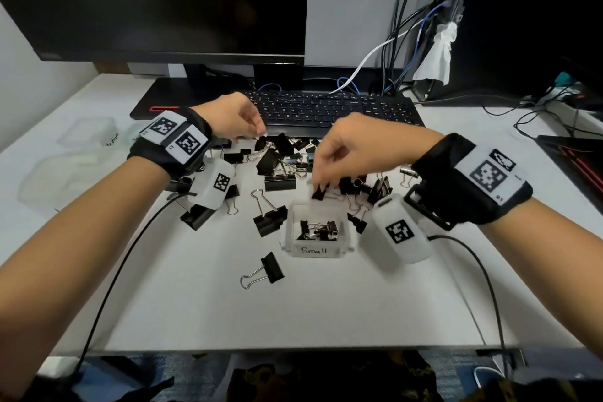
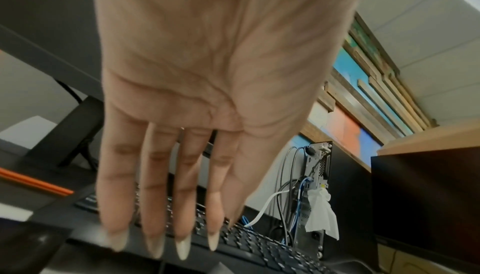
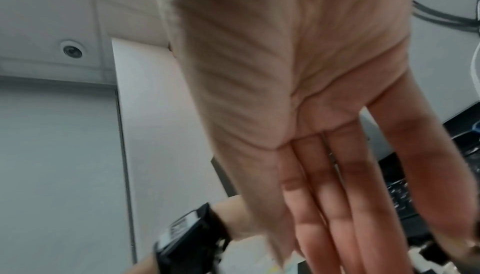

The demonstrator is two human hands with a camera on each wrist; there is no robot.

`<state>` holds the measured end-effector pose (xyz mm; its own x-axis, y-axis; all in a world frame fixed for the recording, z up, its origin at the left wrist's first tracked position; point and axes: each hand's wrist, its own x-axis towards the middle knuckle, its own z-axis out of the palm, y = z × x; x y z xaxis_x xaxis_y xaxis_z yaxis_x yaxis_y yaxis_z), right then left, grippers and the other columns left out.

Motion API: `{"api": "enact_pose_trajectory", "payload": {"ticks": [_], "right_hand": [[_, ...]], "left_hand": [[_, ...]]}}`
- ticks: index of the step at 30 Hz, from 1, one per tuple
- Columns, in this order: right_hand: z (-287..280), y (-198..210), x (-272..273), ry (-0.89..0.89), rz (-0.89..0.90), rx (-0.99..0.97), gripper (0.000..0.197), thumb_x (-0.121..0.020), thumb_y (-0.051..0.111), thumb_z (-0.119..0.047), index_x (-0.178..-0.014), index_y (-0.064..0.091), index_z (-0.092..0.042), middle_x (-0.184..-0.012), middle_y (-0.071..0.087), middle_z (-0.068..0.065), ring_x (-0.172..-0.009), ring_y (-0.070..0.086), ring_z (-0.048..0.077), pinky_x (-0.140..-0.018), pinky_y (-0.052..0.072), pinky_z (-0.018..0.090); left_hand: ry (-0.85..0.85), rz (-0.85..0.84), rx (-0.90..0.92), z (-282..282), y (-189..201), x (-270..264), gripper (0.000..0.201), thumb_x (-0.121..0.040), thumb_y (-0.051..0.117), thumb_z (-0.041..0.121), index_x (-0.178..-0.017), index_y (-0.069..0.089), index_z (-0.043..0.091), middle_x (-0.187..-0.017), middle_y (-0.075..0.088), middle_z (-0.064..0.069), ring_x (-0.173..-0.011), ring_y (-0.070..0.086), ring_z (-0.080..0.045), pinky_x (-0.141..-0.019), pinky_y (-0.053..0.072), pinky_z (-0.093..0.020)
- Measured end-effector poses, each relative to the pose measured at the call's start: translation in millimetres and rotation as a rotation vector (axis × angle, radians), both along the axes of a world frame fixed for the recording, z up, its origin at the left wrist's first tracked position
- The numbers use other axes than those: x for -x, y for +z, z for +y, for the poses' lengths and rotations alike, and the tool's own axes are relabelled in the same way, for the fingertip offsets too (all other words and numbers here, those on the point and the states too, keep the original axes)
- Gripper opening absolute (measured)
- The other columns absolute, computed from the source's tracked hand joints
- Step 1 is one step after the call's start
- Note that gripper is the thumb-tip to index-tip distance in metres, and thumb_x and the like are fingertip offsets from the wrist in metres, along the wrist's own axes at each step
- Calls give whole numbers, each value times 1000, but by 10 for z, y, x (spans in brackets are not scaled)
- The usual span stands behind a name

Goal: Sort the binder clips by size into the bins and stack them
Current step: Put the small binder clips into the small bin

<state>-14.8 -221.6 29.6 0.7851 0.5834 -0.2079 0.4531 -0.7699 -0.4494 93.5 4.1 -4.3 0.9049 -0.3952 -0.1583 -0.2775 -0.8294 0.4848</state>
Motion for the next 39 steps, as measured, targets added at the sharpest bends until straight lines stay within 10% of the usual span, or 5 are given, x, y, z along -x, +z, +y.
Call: {"api": "enact_pose_trajectory", "payload": {"ticks": [14,22,30,39], "right_hand": [[50,-381,-799,-145,-73,427,45,-97,46,-8,-139,52,-19,-144,45,5,-131,43,25,-106,37,35],[-33,-397,-833,-184,-131,244,45,-90,40,6,-113,71,-17,-110,58,-3,-106,54,16,-89,45,27],[-1,-472,-865,-133,-117,302,38,-84,70,-8,-120,65,-17,-116,62,3,-105,59,20,-88,49,30],[14,-569,-842,-230,-162,253,19,-76,76,-17,-94,70,-19,-87,68,-2,-84,62,18,-74,53,33]], "left_hand": [[-4,103,-306,-169,-14,-71,32,-76,78,6,-107,69,6,-100,71,-14,-92,66,-28,-75,55,-31],[-5,86,-346,-230,-34,-63,36,-79,73,1,-114,66,7,-108,65,-12,-91,64,-27,-73,56,-29],[-16,83,-458,-271,-27,-43,51,-72,81,4,-120,63,6,-99,62,-7,-63,53,-7,-54,46,-14],[-46,121,-336,-188,-85,-37,38,-75,74,-4,-111,62,4,-102,70,-20,-95,70,-34,-86,57,-43]]}}
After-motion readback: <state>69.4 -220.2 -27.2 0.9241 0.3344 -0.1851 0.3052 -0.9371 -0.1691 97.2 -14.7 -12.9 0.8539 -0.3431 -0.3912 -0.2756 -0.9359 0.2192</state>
